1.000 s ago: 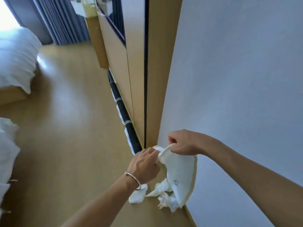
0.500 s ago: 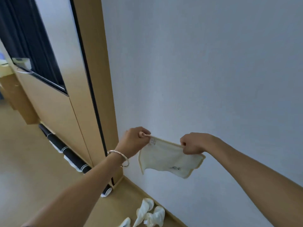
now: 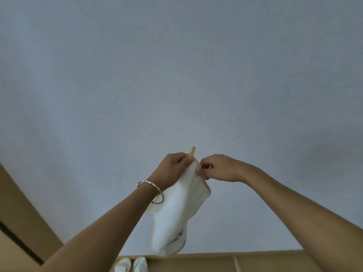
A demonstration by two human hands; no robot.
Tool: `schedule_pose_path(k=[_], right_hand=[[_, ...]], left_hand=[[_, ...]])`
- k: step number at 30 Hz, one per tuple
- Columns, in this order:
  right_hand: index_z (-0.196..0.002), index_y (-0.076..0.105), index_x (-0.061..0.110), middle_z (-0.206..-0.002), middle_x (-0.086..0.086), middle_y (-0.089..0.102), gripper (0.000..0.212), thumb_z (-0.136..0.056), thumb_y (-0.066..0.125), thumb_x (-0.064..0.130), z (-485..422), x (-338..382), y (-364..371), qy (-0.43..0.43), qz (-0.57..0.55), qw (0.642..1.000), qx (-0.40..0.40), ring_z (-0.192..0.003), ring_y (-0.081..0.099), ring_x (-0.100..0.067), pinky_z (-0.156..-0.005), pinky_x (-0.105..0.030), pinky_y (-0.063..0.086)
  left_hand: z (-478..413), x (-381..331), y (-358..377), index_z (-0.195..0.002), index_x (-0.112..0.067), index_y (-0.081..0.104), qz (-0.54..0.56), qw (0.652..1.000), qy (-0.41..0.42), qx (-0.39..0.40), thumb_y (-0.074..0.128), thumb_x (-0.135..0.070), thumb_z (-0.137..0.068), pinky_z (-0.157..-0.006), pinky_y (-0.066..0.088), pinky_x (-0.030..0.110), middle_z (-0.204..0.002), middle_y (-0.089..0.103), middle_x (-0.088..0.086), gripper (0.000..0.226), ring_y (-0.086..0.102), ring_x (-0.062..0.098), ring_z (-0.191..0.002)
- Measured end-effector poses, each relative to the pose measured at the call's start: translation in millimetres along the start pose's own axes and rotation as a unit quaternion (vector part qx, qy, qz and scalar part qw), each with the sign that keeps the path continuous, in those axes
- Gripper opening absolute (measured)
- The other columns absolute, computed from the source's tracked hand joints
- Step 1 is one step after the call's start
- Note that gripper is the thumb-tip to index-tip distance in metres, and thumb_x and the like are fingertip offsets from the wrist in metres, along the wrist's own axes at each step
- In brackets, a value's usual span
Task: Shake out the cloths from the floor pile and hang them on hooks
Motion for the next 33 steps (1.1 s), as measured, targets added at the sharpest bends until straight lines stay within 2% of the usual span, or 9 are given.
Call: schedule_pose_path(k=[2, 5, 9, 14, 20, 25, 27, 30, 33], right_hand=[[-0.087, 0.064, 0.027, -0.091, 0.011, 0.068, 0.019, -0.091, 0.054, 0.042, 36, -35, -16, 0.024, -0.048, 0.998, -0.036, -0.087, 0.062, -0.003, -0.077, -0.027, 0.047], [-0.087, 0.065, 0.022, -0.092, 0.011, 0.069, 0.025, -0.091, 0.055, 0.045, 95, -92, -35, 0.049, -0.115, 0.988, -0.092, -0.084, 0.067, 0.000, -0.084, -0.031, 0.051], [-0.086, 0.065, 0.018, -0.089, 0.009, 0.068, 0.028, -0.093, 0.051, 0.041, 183, -175, -63, 0.088, -0.175, 0.956, -0.217, -0.077, 0.068, -0.004, -0.084, -0.040, 0.054], [-0.087, 0.063, 0.012, -0.085, 0.005, 0.068, 0.033, -0.095, 0.051, 0.042, 278, -268, -79, 0.140, -0.227, 0.903, -0.338, -0.069, 0.068, -0.011, -0.073, -0.034, 0.054], [-0.081, 0.062, 0.009, -0.077, 0.002, 0.069, 0.030, -0.099, 0.046, 0.028, 356, -362, -96, 0.203, -0.304, 0.849, -0.382, -0.062, 0.068, -0.018, -0.066, -0.032, 0.056], [-0.071, 0.057, 0.014, -0.063, 0.006, 0.066, 0.033, -0.099, 0.045, 0.028, 394, -431, -98, 0.274, -0.321, 0.806, -0.415, -0.058, 0.069, -0.021, -0.057, -0.027, 0.056], [-0.069, 0.056, 0.014, -0.061, 0.005, 0.065, 0.033, -0.097, 0.045, 0.027, 408, -461, -99, 0.310, -0.312, 0.790, -0.427, -0.056, 0.069, -0.022, -0.056, -0.029, 0.054], [-0.066, 0.053, 0.011, -0.056, 0.004, 0.061, 0.032, -0.095, 0.043, 0.021, 432, -506, -109, 0.361, -0.282, 0.769, -0.446, -0.052, 0.068, -0.021, -0.051, -0.028, 0.050], [-0.071, 0.055, 0.004, -0.061, -0.007, 0.063, 0.029, -0.093, 0.041, 0.016, 452, -553, -129, 0.407, -0.247, 0.747, -0.465, -0.053, 0.067, -0.023, -0.052, -0.031, 0.049]], left_hand=[[-12, -26, 43, -0.084, -0.013, 0.068, 0.018, 0.999, 0.016, 0.034, 0.048, -0.037, -0.096, -0.067, 0.042, 0.032, -0.076, 0.062, 0.004, 0.034, 0.052, 0.015, -0.069], [-23, -67, 118, -0.089, -0.020, 0.069, 0.048, 0.994, 0.046, 0.084, 0.045, -0.034, -0.097, -0.078, 0.049, 0.026, -0.093, 0.071, 0.000, 0.029, 0.063, 0.012, -0.084], [-26, -124, 236, -0.094, -0.015, 0.065, 0.085, 0.983, 0.079, 0.139, 0.042, -0.028, -0.099, -0.072, 0.048, 0.024, -0.083, 0.067, -0.003, 0.027, 0.060, 0.010, -0.077], [-26, -178, 374, -0.092, -0.020, 0.053, 0.103, 0.969, 0.116, 0.192, 0.041, -0.025, -0.100, -0.072, 0.047, 0.032, -0.083, 0.065, 0.007, 0.016, 0.057, 0.013, -0.071], [-28, -225, 495, -0.089, -0.026, 0.053, 0.131, 0.950, 0.113, 0.260, 0.042, -0.024, -0.099, -0.071, 0.046, 0.029, -0.077, 0.066, 0.002, 0.015, 0.058, 0.013, -0.070], [-39, -250, 581, -0.093, -0.023, 0.055, 0.141, 0.926, 0.123, 0.328, 0.047, -0.029, -0.098, -0.070, 0.047, 0.036, -0.084, 0.066, 0.022, 0.011, 0.057, 0.020, -0.070], [-49, -254, 617, -0.093, -0.021, 0.055, 0.142, 0.915, 0.117, 0.358, 0.047, -0.028, -0.097, -0.072, 0.048, 0.036, -0.086, 0.066, 0.024, 0.012, 0.058, 0.021, -0.071], [-67, -266, 673, -0.089, -0.018, 0.053, 0.163, 0.891, 0.099, 0.411, 0.045, -0.024, -0.098, -0.074, 0.047, 0.034, -0.085, 0.063, 0.019, 0.014, 0.057, 0.019, -0.075], [-90, -286, 727, -0.083, -0.013, 0.050, 0.205, 0.845, 0.063, 0.489, 0.044, -0.017, -0.098, -0.065, 0.044, 0.020, -0.075, 0.056, 0.001, 0.017, 0.052, 0.011, -0.069]])
Point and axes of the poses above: each hand's wrist, its own z-axis away from the middle knuckle, its own y-axis out of the palm, x = y × z, the point moved 2 cm from there along -z, towards the middle knuckle
